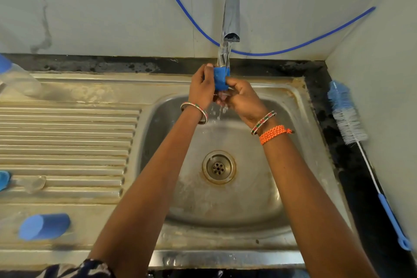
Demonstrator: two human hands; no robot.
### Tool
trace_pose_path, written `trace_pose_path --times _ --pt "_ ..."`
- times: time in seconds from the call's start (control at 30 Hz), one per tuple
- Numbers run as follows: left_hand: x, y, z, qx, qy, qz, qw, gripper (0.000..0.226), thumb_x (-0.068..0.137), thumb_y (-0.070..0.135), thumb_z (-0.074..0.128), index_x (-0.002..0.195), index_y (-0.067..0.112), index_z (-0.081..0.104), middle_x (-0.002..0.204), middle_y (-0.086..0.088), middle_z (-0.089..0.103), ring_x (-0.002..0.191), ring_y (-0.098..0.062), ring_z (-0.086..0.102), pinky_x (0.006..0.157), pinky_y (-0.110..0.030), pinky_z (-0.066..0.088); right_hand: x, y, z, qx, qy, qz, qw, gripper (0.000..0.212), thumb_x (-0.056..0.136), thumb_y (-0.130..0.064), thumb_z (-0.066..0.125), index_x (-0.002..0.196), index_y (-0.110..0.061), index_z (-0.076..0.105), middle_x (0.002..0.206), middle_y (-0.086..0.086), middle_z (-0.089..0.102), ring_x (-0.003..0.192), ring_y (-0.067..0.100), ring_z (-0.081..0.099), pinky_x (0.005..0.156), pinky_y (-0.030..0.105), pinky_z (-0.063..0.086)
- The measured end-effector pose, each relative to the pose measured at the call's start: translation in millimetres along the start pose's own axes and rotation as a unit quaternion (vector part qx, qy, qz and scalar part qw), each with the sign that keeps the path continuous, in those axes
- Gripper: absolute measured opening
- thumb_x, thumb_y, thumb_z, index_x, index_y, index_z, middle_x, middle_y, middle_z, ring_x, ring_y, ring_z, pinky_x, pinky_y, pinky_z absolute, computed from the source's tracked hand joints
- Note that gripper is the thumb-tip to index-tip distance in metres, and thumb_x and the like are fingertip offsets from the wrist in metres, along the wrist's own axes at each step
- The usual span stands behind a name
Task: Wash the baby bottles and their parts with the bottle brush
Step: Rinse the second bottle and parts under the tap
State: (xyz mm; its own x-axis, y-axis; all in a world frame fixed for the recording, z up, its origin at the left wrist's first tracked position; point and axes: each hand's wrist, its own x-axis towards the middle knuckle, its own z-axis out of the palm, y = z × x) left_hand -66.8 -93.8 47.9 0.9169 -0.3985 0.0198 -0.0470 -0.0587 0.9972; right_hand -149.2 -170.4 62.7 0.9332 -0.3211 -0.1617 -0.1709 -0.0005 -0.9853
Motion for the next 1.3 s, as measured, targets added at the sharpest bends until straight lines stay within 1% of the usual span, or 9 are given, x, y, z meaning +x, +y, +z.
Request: trace_pose_path --times 0.13,0.27,0.4,0.53,0.73,0.87,0.93,1.1,1.3 --pt "-5.8 0.8 -3.5 0.046 -0.055 0.077 0.994 0.019 0.103 0.013 0.033 0.101 0.012 0.052 0.088 0.007 0.055 0.079 -0.003 0.054 0.068 -0.013 0.047 1.4 -9.1 -2.6 0.177 0.023 0.083 0.98 0.032 0.094 -0.017 0.052 0.123 -0.006 0.055 0.11 0.011 0.062 0.1 0.026 0.062 0.089 0.039 0.054" --pt "-17.1 1.4 1.5 -0.024 -0.069 0.069 0.995 0.021 0.101 0.006 0.031 0.102 0.01 0.051 0.095 0.001 0.055 0.081 -0.006 0.055 0.062 -0.013 0.048 9.9 -9.2 5.4 0.079 0.088 0.035 0.992 0.031 0.097 -0.028 0.051 0.112 -0.004 0.061 0.105 0.014 0.065 0.094 0.022 0.064 0.07 0.027 0.057" --pt "-6.0 6.3 -0.5 -0.002 0.044 -0.062 0.997 0.036 0.102 0.021 0.032 0.068 0.015 0.044 0.063 -0.002 0.046 0.05 -0.009 0.042 0.044 -0.018 0.035 5.0 3.8 10.2 -0.053 0.057 -0.054 0.995 0.02 0.095 -0.007 0.052 0.113 -0.003 0.06 0.11 0.015 0.061 0.1 0.023 0.061 0.086 0.03 0.054" --pt "-10.9 18.6 -8.2 0.01 -0.132 -0.27 0.954 0.047 0.101 0.039 0.025 0.074 0.01 0.049 0.051 -0.003 0.046 0.028 -0.006 0.033 0.029 -0.012 0.022 8.1 -1.0 15.1 -0.045 0.203 -0.067 0.976 0.03 0.098 -0.026 0.05 0.075 -0.013 0.063 0.077 0.005 0.06 0.07 0.008 0.053 0.065 0.014 0.042" --pt "-33.3 1.2 18.0 0.148 0.074 0.078 0.983 0.045 0.104 0.028 0.029 0.067 0.011 0.049 0.059 -0.001 0.051 0.052 -0.011 0.047 0.049 -0.021 0.034 26.4 -14.8 15.8 -0.068 0.276 -0.012 0.959 0.053 0.097 -0.03 0.05 0.046 -0.015 0.045 0.047 0.0 0.045 0.039 0.003 0.038 0.044 0.013 0.032" --pt "-30.5 -3.9 25.1 -0.095 0.045 -0.079 0.991 0.044 0.103 0.037 0.026 0.079 0.014 0.055 0.067 -0.002 0.054 0.056 -0.011 0.049 0.051 -0.022 0.039 19.6 -26.9 18.9 -0.157 0.151 -0.044 0.975 0.036 0.097 -0.026 0.051 0.067 -0.007 0.059 0.066 -0.001 0.056 0.062 0.006 0.052 0.06 0.014 0.042" --pt "-18.4 -0.6 16.3 -0.286 -0.033 -0.24 0.927 0.047 0.1 0.042 0.024 0.081 0.014 0.057 0.068 -0.005 0.055 0.054 -0.012 0.048 0.046 -0.021 0.039 16.3 -20.7 20.3 -0.244 0.09 -0.091 0.961 0.024 0.096 -0.021 0.052 0.094 0.002 0.06 0.091 0.007 0.055 0.085 0.016 0.054 0.079 0.025 0.045" --pt "-0.4 2.7 -10.1 -0.352 -0.097 -0.363 0.857 0.037 0.099 0.035 0.032 0.077 0.012 0.052 0.041 0.003 0.046 0.028 -0.003 0.039 0.025 -0.012 0.026 1.4 -3.5 14.6 -0.405 0.05 -0.231 0.883 0.032 0.089 -0.007 0.05 0.118 0.003 0.059 0.144 0.015 0.042 0.135 0.03 0.037 0.109 0.048 0.034" --pt "1.3 4.2 -13.4 -0.297 -0.115 -0.337 0.886 0.039 0.094 0.043 0.039 0.077 0.011 0.053 0.047 0.001 0.051 0.028 -0.004 0.034 0.028 -0.013 0.027 -7.9 -2.2 2.7 -0.632 0.139 -0.186 0.739 0.027 0.088 -0.036 0.058 0.108 -0.019 0.065 0.158 0.015 0.013 0.145 0.035 0.009 0.113 0.054 0.018"
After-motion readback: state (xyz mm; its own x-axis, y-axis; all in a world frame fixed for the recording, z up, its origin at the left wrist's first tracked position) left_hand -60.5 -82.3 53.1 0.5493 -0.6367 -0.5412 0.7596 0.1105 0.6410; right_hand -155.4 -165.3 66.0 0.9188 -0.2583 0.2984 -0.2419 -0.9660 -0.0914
